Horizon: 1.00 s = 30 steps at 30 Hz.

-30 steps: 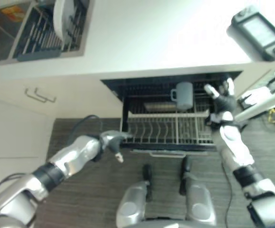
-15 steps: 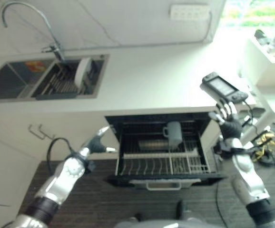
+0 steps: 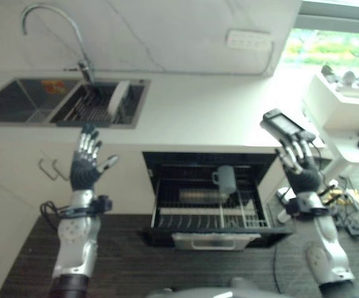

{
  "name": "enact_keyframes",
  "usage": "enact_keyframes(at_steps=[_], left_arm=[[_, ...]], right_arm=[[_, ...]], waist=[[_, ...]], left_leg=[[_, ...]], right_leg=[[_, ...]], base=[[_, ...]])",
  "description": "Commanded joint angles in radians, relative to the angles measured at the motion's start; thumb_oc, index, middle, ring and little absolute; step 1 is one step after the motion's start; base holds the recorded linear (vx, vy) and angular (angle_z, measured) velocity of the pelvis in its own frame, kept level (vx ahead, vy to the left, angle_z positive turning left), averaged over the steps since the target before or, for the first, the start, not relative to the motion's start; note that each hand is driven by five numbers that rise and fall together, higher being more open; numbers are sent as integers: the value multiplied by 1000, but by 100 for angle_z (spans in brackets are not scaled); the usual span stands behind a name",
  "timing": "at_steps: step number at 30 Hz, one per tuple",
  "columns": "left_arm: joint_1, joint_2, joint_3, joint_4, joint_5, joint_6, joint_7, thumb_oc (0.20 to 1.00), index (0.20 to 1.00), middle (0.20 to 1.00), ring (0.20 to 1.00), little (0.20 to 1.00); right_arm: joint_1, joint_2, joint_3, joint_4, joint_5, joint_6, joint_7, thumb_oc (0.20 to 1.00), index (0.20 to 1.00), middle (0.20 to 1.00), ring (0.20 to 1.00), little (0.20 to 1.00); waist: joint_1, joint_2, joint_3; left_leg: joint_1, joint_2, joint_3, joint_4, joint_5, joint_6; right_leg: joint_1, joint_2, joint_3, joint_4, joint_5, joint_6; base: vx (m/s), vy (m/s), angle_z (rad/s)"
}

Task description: Place the dishes in the dishwasher.

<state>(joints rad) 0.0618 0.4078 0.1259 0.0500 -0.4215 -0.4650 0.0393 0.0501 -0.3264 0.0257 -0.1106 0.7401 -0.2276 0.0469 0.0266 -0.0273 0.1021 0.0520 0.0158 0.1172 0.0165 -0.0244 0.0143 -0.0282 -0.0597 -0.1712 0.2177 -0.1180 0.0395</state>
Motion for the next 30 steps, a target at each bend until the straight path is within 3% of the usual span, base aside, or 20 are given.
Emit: enact_keyframes(at_steps=[1,4,6,7,9,10,13,15,16,18,20,22,23,24,25,27,28,29,30], left_arm=[[-100,50,6,-16,-69,-93,31,1000,1000,1000,1000,1000],[-78,44,20,-34,-82,-104,46,1000,1000,1000,1000,1000],[-76,53,40,-31,-96,-105,48,1000,1000,1000,1000,1000],[-79,55,46,-38,-95,-93,63,1000,1000,1000,1000,1000],[-83,58,48,-30,-99,-84,72,1000,1000,1000,1000,1000],[-98,58,30,-7,-93,-88,68,1000,1000,1000,1000,1000],[-122,64,-20,13,-57,-83,-1,1000,1000,1000,1000,1000],[-137,96,-34,-7,-40,-41,-13,1000,1000,1000,1000,1000],[-141,127,-31,-9,-59,-26,-8,1000,1000,1000,1000,1000],[-126,143,-11,-13,-52,-28,-1,1000,1000,1000,1000,1000],[-122,144,-27,-23,-31,-31,12,1000,1000,1000,1000,1000],[-115,139,-35,-29,-15,-41,18,1000,1000,1000,1000,1000],[-115,139,-35,-35,-6,-41,21,1000,1000,1000,1000,1000],[-117,135,-39,-39,-1,-31,22,1000,1000,1000,1000,1000],[-116,129,-46,-42,-6,-23,19,1000,1000,1000,1000,1000],[-112,114,-49,-57,7,-27,12,1000,1000,1000,1000,1000],[-115,105,-61,-61,21,-27,19,1000,1000,1000,1000,1000],[-116,105,-68,-61,9,-25,20,1000,1000,1000,1000,1000],[-111,95,-77,-54,14,-29,42,1000,1000,1000,1000,1000]], right_arm=[[-69,-18,-37,-38,3,-72,3,1000,1000,1000,1000,1000],[-69,-43,-52,-60,-17,-86,-15,1000,1000,1000,1000,1000],[-70,-58,-65,-70,-17,-79,-13,1000,1000,1000,1000,1000],[-76,-70,-65,-77,-17,-66,-10,1000,1000,1000,1000,1000],[-90,-92,-58,-78,-47,-50,10,1000,1000,1000,1000,1000],[-96,-115,-42,-78,-64,-44,11,1000,1000,1000,1000,1000],[-78,-107,-32,-81,-71,-33,-20,1000,1000,1000,1000,1000],[-86,-84,-31,-88,-89,-24,-32,1000,1000,1000,1000,1000],[-82,-70,-25,-92,-90,-20,-25,1000,1000,1000,1000,1000],[-74,-53,-5,-89,-100,-36,-20,1000,1000,1000,1000,1000],[-54,-53,4,-91,-97,-61,-37,1000,1000,1000,1000,1000],[-57,-48,11,-89,-106,-70,-45,1000,1000,1000,1000,1000],[-75,-48,21,-85,-112,-64,-44,1000,1000,1000,1000,1000],[-76,-52,26,-81,-119,-67,-53,1000,1000,1000,1000,1000],[-72,-58,25,-80,-116,-69,-56,1000,1000,1000,1000,1000],[-74,-77,15,-71,-113,-78,-50,1000,1000,1000,1000,1000],[-76,-89,2,-59,-117,-84,-44,1000,1000,1000,1000,1000],[-76,-99,-12,-54,-111,-81,-38,1000,1000,1000,1000,1000],[-96,-115,-18,-57,-91,-57,-37,1000,1000,1000,1000,1000]], waist=[[-5,-8,35],[-7,-7,48],[-24,3,34],[-26,13,27],[-29,31,24],[-40,47,23],[-61,58,22],[-65,59,34],[-67,64,36],[-56,67,39],[-50,64,36],[-23,46,33],[-3,32,32],[-1,27,33],[-10,25,35],[-12,12,47],[-24,3,63],[-29,2,74],[-29,7,92]], left_leg=[[-43,-49,-18,156,-68,-14],[-92,-37,-52,247,-48,-47],[-60,35,-60,160,-4,-71],[-44,73,-104,106,35,-86],[-27,116,-153,57,66,-102],[-11,131,-142,20,61,-112],[19,90,-85,-22,24,-105],[7,43,-75,13,-24,-68],[7,25,-76,16,-33,-45],[13,22,-47,8,-29,-27],[4,11,-54,-23,-2,-4],[-10,-19,-45,-39,16,0],[-27,-36,-24,-26,16,-5],[-46,-42,-23,12,7,-8],[-50,-45,-26,29,1,-6],[-68,-39,18,128,-45,-14],[-101,-33,28,236,-61,-27],[-135,-27,15,311,-35,-47],[-147,16,-36,266,1,-66]], right_leg=[[98,-11,14,-112,47,24],[118,-15,30,-134,60,13],[118,-26,43,-134,55,15],[114,-35,61,-129,46,18],[104,-51,85,-112,32,26],[98,-76,94,-106,31,44],[98,-166,90,-128,87,121],[71,-228,119,-130,137,137],[59,-218,134,-94,132,134],[28,-181,94,17,115,128],[22,-71,100,91,49,108],[31,0,23,99,29,88],[67,14,-18,11,12,66],[89,12,1,-50,8,46],[89,31,31,-69,4,32],[91,16,-28,-87,8,10],[92,18,4,-85,12,-5],[92,22,18,-85,18,-14],[106,23,37,-88,20,-15]], base=[[-76,-2,66],[-53,162,35],[4,440,-6],[5,408,-9],[2,532,-32],[8,632,-59],[14,585,-35],[-50,619,20],[-46,516,20],[-39,271,-4],[-24,156,-23],[-11,48,-8],[9,-29,-29],[26,-61,-68],[27,-71,-64],[4,-41,33],[1,-4,48],[91,193,18],[194,369,0]])
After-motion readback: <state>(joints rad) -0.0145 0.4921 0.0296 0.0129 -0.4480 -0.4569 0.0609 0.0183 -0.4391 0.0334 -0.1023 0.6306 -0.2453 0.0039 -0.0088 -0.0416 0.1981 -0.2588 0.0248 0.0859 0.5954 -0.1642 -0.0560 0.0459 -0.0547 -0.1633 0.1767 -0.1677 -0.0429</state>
